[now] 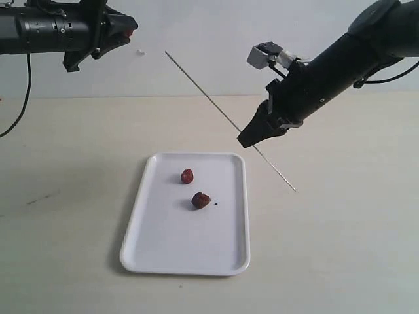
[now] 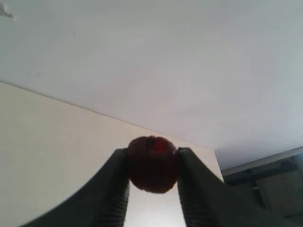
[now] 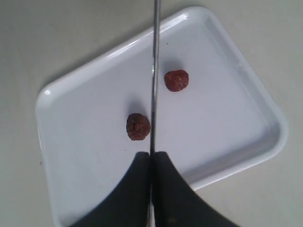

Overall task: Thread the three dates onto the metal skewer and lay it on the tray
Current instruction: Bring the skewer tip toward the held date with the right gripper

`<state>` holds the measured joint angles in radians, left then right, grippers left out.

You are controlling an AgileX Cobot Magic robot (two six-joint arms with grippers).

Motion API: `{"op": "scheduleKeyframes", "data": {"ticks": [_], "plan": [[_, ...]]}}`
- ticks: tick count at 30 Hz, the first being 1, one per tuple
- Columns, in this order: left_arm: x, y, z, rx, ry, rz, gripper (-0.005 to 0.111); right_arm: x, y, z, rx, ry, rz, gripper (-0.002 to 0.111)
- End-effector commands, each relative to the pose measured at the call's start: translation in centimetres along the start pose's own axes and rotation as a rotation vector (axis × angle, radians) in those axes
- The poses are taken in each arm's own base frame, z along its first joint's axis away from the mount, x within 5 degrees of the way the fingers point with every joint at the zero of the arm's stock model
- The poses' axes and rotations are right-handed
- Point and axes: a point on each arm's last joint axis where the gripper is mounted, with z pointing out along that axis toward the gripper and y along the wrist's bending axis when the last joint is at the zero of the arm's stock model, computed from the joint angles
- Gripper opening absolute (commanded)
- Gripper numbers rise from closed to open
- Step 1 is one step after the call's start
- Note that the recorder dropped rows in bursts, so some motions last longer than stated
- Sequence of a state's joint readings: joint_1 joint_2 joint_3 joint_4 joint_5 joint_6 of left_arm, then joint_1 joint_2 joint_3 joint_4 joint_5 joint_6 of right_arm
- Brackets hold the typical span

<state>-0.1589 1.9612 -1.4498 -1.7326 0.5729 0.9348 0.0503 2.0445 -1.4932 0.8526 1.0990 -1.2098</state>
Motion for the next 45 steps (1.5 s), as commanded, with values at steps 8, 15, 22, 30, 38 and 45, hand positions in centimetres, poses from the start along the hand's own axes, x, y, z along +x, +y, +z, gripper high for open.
{"op": "scheduleKeyframes", "data": {"ticks": [8, 15, 22, 30, 38, 45], "plan": [[-0.2, 0.0, 0.0, 0.004, -0.008, -0.002, 0.034, -1.8, 1.5, 2.1, -0.018, -0.035, -0.020, 0.000], [-0.1, 0.0, 0.0, 0.008, -0.005, 0.024, 0.017, -2.3, 1.3, 2.2, 0.013, -0.063, 0.005, 0.000], [-0.1, -0.1, 0.0, 0.022, 0.005, 0.047, 0.027, -2.2, 1.1, 2.6, 0.005, -0.065, 0.016, 0.000], [0.2, -0.5, 0.0, 0.067, 0.036, 0.050, 0.027, -2.6, 1.3, 2.5, -0.013, -0.114, 0.004, 0.000], [0.5, -0.9, -0.1, 0.110, 0.065, 0.050, 0.027, -2.9, 1.4, 2.5, -0.022, -0.147, -0.006, 0.000], [0.8, -1.3, -0.1, 0.157, 0.096, 0.065, 0.027, -2.9, 1.3, 2.5, -0.014, -0.149, -0.007, 0.000]]}}
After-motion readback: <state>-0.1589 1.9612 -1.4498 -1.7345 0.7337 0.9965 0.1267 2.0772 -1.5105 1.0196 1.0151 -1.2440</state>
